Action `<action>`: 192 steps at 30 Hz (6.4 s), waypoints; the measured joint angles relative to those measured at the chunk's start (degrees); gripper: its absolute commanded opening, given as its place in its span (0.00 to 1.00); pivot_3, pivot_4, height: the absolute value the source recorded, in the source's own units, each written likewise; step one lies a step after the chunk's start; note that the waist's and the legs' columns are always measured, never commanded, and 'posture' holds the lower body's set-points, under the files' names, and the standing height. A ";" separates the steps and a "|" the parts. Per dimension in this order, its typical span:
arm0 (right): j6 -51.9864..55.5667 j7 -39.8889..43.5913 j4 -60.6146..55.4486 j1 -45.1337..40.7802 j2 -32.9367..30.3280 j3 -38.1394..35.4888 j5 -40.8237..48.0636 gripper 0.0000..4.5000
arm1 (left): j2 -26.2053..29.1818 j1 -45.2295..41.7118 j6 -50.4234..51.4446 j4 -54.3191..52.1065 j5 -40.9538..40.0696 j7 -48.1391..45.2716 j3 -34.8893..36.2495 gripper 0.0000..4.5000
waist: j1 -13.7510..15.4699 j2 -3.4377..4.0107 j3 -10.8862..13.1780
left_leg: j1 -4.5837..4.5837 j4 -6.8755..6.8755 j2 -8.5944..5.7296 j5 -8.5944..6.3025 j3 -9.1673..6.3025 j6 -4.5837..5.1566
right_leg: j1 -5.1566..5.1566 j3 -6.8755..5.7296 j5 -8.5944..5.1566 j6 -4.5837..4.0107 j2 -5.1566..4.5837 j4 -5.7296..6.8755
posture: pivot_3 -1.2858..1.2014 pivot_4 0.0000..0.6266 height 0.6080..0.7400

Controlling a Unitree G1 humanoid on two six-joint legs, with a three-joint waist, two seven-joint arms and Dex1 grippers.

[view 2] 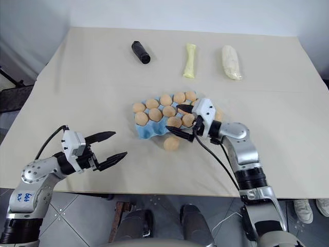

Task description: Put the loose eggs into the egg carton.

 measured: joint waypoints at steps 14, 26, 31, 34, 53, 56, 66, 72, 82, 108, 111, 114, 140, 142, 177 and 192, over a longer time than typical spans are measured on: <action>-4.39 -9.00 1.15 21.69 -6.91 -16.13 -1.19 1.00 | -2.38 -8.47 -0.22 3.84 -0.09 -5.28 -7.79 1.00 | -0.17 0.00 0.00 | 0.20 -0.01 -0.22 0.22 0.24 0.13 | 0.10 0.18 0.01 0.05 -0.12 0.10 | 0.52 0.24 1.00; -11.61 -3.69 15.27 10.91 -8.00 -12.85 -3.19 1.00 | -2.37 -6.53 -1.14 3.55 -0.03 -3.97 -7.31 1.00 | -1.12 0.02 0.02 | 0.22 -0.01 -0.22 0.27 0.24 0.14 | 0.08 0.19 0.05 0.11 -0.13 0.17 | 0.52 0.24 1.00; -13.20 -0.02 28.23 -1.33 -7.99 -8.35 -5.60 1.00 | -2.37 -5.50 -1.07 2.96 -0.16 -2.27 -5.60 1.00 | -1.34 0.07 0.05 | 0.21 0.04 -0.25 0.30 0.28 0.19 | 0.08 0.20 0.08 0.16 -0.18 0.18 | 0.52 0.24 1.00; -15.32 1.86 35.85 -7.66 -7.66 -6.23 -7.40 1.00 | -2.34 -5.09 -1.06 2.47 -0.17 -1.61 -4.72 1.00 | -1.28 0.09 0.06 | 0.21 0.01 -0.25 0.30 0.26 0.18 | 0.07 0.17 0.07 0.16 -0.18 0.17 | 0.52 0.24 1.00; -22.79 5.59 55.49 -20.09 -3.07 -2.63 -12.63 0.42 | -1.67 -0.71 -0.14 -1.57 -0.18 0.47 -1.26 1.00 | -1.36 0.11 0.07 | 0.15 0.03 -0.27 0.26 0.27 0.16 | 0.05 0.12 0.08 0.16 -0.24 0.14 | 0.52 0.24 1.00; -22.57 5.75 52.73 -17.60 -4.38 -2.95 -11.92 0.42 | -1.69 -1.07 -0.12 -1.54 -0.17 0.46 -1.29 1.00 | -1.30 0.12 0.07 | 0.15 -0.02 -0.27 0.26 0.26 0.16 | 0.05 0.11 0.08 0.16 -0.24 0.12 | 0.52 0.24 1.00; -4.10 7.84 17.26 -5.96 -7.49 -4.83 -1.65 0.42 | -1.79 -2.95 -0.13 1.92 -0.34 0.54 0.09 1.00 | -1.78 0.23 0.14 | 0.19 -0.06 -0.14 0.27 0.27 0.07 | 0.02 0.08 0.08 0.16 -0.14 0.15 | 0.52 0.24 1.00; 5.66 2.76 0.90 -5.84 -1.02 0.58 0.39 0.42 | -1.75 -1.58 -1.19 5.76 -0.45 0.16 1.60 1.00 | -1.84 0.23 0.14 | 0.18 -0.03 -0.25 0.32 0.19 0.04 | 0.01 0.04 0.08 0.16 -0.29 0.21 | 0.52 0.24 1.00; 7.51 -2.19 4.54 -13.17 10.56 11.23 -3.76 0.42 | -1.72 1.54 -2.22 5.67 -0.41 0.86 3.28 1.00 | -1.29 0.22 0.14 | 0.00 -0.09 -0.31 0.19 0.07 0.13 | -0.11 -0.23 0.08 0.15 -0.41 0.08 | 0.52 0.24 1.00; 1.91 5.83 -9.14 13.95 -8.39 -6.16 4.13 0.99 | -1.18 -1.79 -1.57 1.52 0.00 -0.77 -1.23 1.00 | 0.19 0.23 0.14 | -0.27 -0.06 -0.30 0.03 -0.25 0.21 | 0.09 -1.24 0.07 0.14 -0.61 -0.46 | 0.52 0.24 1.00; -1.72 7.68 -6.85 17.28 -9.97 -7.62 4.01 0.99 | -1.05 -3.15 -1.60 3.35 0.21 -1.86 -1.88 1.00 | 0.18 0.22 0.14 | -0.24 -0.03 -0.30 0.10 -0.23 0.22 | 0.12 -1.24 0.07 0.14 -0.61 -0.41 | 0.52 0.24 1.00; -4.15 8.29 -4.68 18.41 -10.08 -7.60 3.17 0.99 | -0.51 -4.04 -1.93 3.71 0.78 -2.84 -2.81 1.00 | 0.15 0.22 0.14 | -0.18 -0.02 -0.30 0.18 -0.23 0.21 | 0.14 -1.23 0.08 0.14 -0.61 -0.32 | 0.52 0.24 1.00; -0.24 8.14 4.99 1.43 0.73 12.47 -3.69 0.96 | 0.74 4.96 -3.23 1.02 0.72 0.17 2.94 1.00 | 0.20 0.23 0.14 | -0.21 -0.07 -0.31 0.12 -0.32 0.14 | 0.09 -1.39 0.09 0.05 -0.74 -0.38 | 0.52 0.24 1.00; -0.66 8.17 6.16 0.86 1.88 12.53 -3.97 0.86 | 0.64 5.46 -3.23 0.78 0.71 0.67 3.06 1.00 | 0.18 0.23 0.14 | -0.21 -0.07 -0.31 0.12 -0.32 0.15 | 0.09 -1.40 0.09 0.05 -0.74 -0.37 | 0.52 0.24 1.00; 1.75 3.60 8.21 -11.84 11.96 12.62 -4.41 0.99 | -0.40 6.91 -2.14 -1.64 -0.15 3.21 3.25 1.00 | -1.00 0.24 0.15 | -0.33 -0.09 -0.37 0.10 -0.35 0.04 | 0.00 -2.04 0.10 0.00 -1.01 -0.18 | 0.52 0.24 1.00; -2.57 7.52 -1.17 12.98 -11.13 -4.29 0.28 0.99 | 0.79 3.05 -5.05 4.90 2.71 4.34 4.00 1.00 | 0.33 0.24 0.15 | -0.45 0.02 -0.38 0.13 -0.44 0.27 | 0.05 -2.41 0.10 0.01 -1.12 -0.45 | 0.52 0.24 1.00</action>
